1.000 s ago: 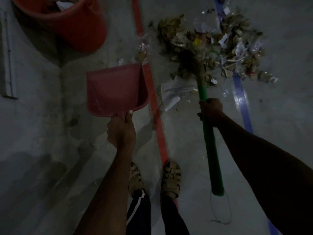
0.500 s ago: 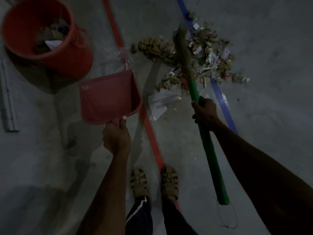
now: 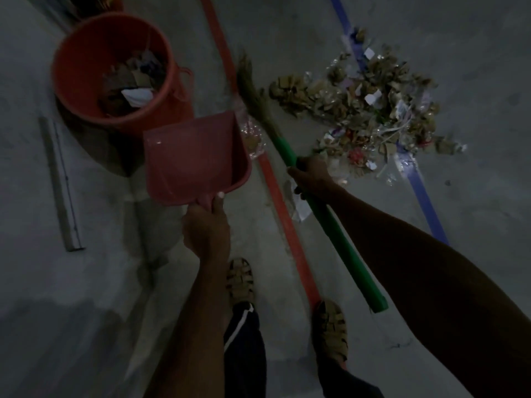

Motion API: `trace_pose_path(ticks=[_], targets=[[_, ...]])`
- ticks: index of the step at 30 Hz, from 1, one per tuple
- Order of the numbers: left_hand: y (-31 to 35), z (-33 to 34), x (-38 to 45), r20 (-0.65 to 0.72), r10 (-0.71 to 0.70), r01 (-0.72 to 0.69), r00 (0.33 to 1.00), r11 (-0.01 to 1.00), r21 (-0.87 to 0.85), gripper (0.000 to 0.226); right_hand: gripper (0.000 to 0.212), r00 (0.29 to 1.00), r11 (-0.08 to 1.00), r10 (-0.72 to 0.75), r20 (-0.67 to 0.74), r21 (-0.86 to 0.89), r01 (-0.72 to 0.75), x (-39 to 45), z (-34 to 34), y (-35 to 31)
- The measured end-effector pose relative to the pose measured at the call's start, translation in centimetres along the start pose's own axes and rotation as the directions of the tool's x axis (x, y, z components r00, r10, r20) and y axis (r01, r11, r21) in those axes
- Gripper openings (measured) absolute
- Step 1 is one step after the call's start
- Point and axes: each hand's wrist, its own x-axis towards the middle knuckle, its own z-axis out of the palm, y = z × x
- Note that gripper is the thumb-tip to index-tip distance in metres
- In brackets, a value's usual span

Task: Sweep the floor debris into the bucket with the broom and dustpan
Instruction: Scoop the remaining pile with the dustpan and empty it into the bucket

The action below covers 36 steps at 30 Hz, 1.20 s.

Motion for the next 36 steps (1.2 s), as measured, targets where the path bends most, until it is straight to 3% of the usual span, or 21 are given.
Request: trace_pose_path(ticks=[6,9,13,17,22,30,36], targets=[[-2.5,-1.3,6.5,0.027,-0.012,0.009,1.0,0.994,0.11,0.049,0.04,0.969,0.973,0.205,0.135,0.08,-0.217,5.7,8.8,-2.4],[-4.3,-1.8,8.6,0.036,-0.011,0.005,0.999,0.986,0.166,0.047,0.038,0.939,0.946,0.303,0.165,0.068,-0.318,6.8,10.8,-2.4],[-5.3,-2.8,9.1,0.045,-0.03,0.019,0.999,0.973,0.23,0.041,0.021,0.924,0.926,0.376,0.069,0.015,-0.377,6.2,9.8,-0.4],[-6.0,-3.3,8.5,0.078,-0.061,0.04,0.995,0.967,0.253,0.042,0.022,0.895,0.901,0.431,-0.111,0.014,-0.433,4.6,5.7,2.2],[-6.0,-3.1,6.1,0.104,-0.079,0.046,0.991,0.958,0.282,0.043,0.026,0.893,0.938,0.332,-0.304,0.009,-0.346,1.9,1.9,3.2],[-5.6,-2.2,1.8,0.13,-0.075,0.036,0.989,0.959,0.28,0.044,0.014,0.969,0.991,0.131,-0.21,0.035,-0.127,-0.7,3.7,1.5],[-4.6,-1.8,1.8,0.13,-0.047,0.007,0.99,0.957,0.289,0.044,0.016,0.971,0.971,0.224,-0.077,0.106,-0.216,-0.6,4.6,1.4]])
